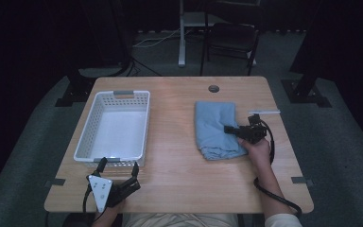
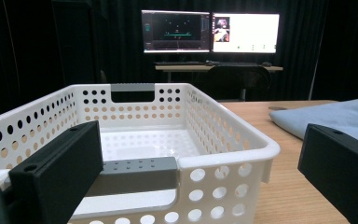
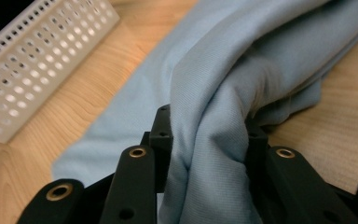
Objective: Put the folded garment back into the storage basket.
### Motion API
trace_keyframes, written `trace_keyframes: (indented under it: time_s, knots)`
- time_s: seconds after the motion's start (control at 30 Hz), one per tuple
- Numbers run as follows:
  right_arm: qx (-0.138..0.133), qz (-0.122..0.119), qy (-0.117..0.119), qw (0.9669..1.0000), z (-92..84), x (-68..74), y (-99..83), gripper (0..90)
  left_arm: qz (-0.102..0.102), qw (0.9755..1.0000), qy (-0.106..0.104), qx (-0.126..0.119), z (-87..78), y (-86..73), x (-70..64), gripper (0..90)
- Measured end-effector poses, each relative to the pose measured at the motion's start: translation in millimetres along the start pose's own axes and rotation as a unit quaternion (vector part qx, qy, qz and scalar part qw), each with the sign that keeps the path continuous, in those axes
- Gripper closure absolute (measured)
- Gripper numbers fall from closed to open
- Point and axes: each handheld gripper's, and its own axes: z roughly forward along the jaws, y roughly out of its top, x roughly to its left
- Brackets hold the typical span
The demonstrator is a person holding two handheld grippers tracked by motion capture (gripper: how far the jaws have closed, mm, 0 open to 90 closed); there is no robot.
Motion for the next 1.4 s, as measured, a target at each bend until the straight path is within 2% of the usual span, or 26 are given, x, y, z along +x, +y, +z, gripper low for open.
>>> trace_keyframes:
  time_s: [0.17, 0.23, 0.4, 0.57, 0.83, 0.87, 0.93, 1.2, 1.4]
  knots:
    - [-0.014, 0.0, 0.008, 0.9999, -5.8, 5.9, 4.5, 68.1, 0.0, 1.0, 0.0, 0.0, 0.0, 0.0, 0.0, 1.1]
    - [-0.024, 0.013, 0.023, 0.9994, -7.0, 5.0, 5.1, 68.2, 0.0, 1.0, 0.0, 0.0, 0.0, 0.0, 0.0, 1.1]
    - [-0.033, 0.014, 0.02, 0.9992, -9.6, 5.9, 6.1, 68.4, 0.0, 1.0, 0.0, 0.0, 0.0, 0.0, 0.0, 1.1]
    - [-0.045, 0.017, 0.027, 0.9985, -14.0, 6.7, 7.8, 68.4, 0.0, 1.0, 0.0, 0.0, 0.1, 0.0, 0.0, 1.1]
    - [-0.069, 0.022, 0.043, 0.9964, -22.9, 10.2, 11.1, 68.4, 0.0, 1.0, 0.0, 0.0, 0.1, 0.0, 0.0, 1.1]
    - [-0.08, 0.023, 0.056, 0.995, -26.4, 13.0, 13.5, 68.4, 0.0, 1.0, 0.0, 0.0, 0.1, 0.0, -0.1, 1.1]
    - [-0.086, 0.024, 0.061, 0.9942, -28.3, 15.9, 15.6, 68.3, 0.0, 1.0, 0.0, 0.0, 0.0, 0.0, 0.0, 1.1]
    - [-0.097, 0.021, 0.055, 0.9935, -35.8, 27.6, 25.3, 68.3, 0.0, 1.0, 0.0, 0.0, -0.1, 0.0, 0.0, 1.1]
    - [-0.107, 0.018, 0.06, 0.9922, -41.8, 36.0, 33.6, 68.2, 0.0, 1.0, 0.0, 0.0, -0.2, 0.0, 0.0, 1.1]
